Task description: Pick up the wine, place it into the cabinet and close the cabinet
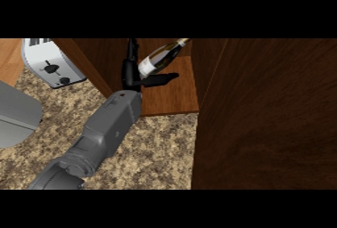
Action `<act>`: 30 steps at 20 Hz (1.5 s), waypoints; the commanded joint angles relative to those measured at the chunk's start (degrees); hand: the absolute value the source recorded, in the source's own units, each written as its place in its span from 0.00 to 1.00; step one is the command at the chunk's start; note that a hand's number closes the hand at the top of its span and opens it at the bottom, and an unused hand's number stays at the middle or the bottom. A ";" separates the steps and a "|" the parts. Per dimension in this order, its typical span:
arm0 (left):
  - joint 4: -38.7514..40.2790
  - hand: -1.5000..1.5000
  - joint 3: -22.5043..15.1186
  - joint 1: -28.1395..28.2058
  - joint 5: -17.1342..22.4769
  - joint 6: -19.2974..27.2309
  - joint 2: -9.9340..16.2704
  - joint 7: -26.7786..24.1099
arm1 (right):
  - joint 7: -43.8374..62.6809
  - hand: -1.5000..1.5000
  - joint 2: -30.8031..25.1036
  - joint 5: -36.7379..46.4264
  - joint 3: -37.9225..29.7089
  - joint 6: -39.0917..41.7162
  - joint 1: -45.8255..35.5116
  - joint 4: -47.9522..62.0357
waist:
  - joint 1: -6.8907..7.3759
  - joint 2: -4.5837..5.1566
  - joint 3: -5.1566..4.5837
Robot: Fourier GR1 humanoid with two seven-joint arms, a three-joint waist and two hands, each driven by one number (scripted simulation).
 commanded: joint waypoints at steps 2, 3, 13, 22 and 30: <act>0.19 0.00 0.51 2.31 -0.08 -4.31 1.54 -1.95 | 1.12 0.00 -0.71 -2.89 -0.50 0.68 1.30 -3.29 | 0.33 0.10 -0.12; 0.43 0.00 0.20 2.21 -0.53 -4.05 1.42 -2.20 | 0.25 0.00 -0.17 -1.75 -0.18 0.42 1.54 -2.01 | 0.45 0.11 -0.12; 0.82 0.00 -0.53 5.21 0.02 -10.01 0.03 -3.39 | 2.20 0.00 -0.63 -1.58 0.06 -0.32 -0.38 -2.63 | 0.68 -0.16 -0.16; -1.60 0.00 -1.83 2.51 5.96 -12.05 0.04 -0.53 | 1.27 0.00 0.41 1.90 3.80 -3.13 -2.07 0.86 | 1.13 -0.78 -0.12; -8.03 0.00 -10.61 8.84 12.37 -10.88 0.04 0.28 | 3.73 0.00 -0.56 -1.21 2.50 -2.80 -1.36 -2.93 | 0.70 -1.69 -0.07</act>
